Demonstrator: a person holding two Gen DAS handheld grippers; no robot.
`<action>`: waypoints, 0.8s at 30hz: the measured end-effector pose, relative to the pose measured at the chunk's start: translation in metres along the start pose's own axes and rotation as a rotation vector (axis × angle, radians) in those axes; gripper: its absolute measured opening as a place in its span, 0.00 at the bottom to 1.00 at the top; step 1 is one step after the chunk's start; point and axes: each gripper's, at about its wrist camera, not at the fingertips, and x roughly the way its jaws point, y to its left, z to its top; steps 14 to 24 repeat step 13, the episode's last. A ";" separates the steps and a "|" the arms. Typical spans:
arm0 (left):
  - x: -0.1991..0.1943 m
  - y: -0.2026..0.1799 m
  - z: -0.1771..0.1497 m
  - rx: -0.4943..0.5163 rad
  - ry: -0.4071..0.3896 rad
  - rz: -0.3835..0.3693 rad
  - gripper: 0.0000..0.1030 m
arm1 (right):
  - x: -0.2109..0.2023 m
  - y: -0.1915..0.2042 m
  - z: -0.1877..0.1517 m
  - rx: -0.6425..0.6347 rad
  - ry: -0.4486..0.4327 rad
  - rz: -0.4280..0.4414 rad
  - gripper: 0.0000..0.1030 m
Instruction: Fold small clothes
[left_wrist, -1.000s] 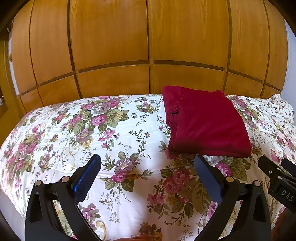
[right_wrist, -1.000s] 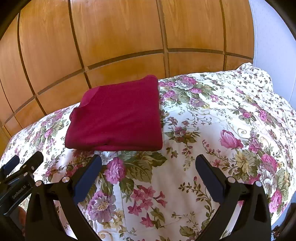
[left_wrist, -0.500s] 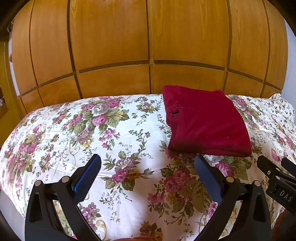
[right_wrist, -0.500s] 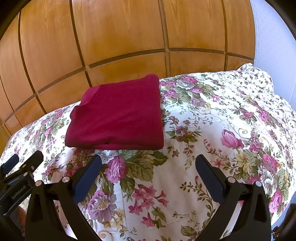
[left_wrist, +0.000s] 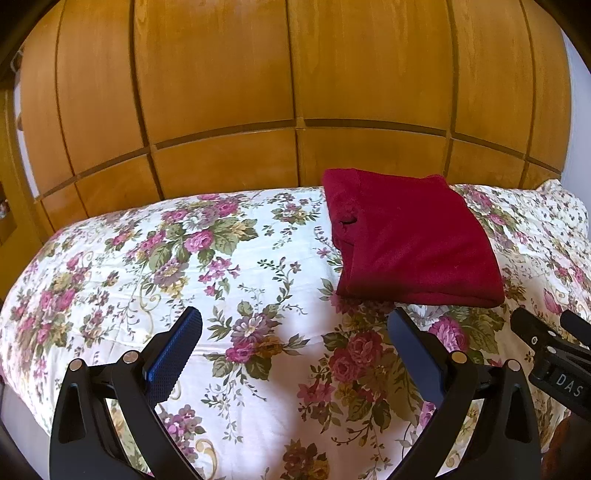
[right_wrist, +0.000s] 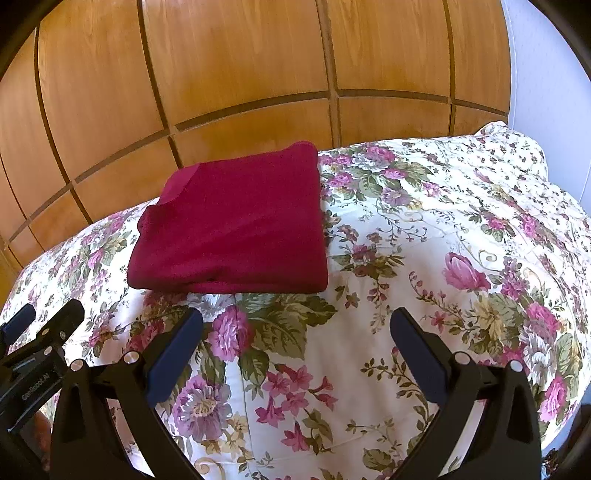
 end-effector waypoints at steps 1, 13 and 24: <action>0.000 0.000 0.000 0.005 -0.005 0.000 0.97 | 0.000 0.000 0.000 -0.003 0.000 -0.001 0.98; 0.027 0.015 -0.004 -0.033 0.105 -0.020 0.97 | 0.010 -0.004 -0.003 0.008 0.032 -0.003 0.98; 0.027 0.015 -0.004 -0.033 0.105 -0.020 0.97 | 0.010 -0.004 -0.003 0.008 0.032 -0.003 0.98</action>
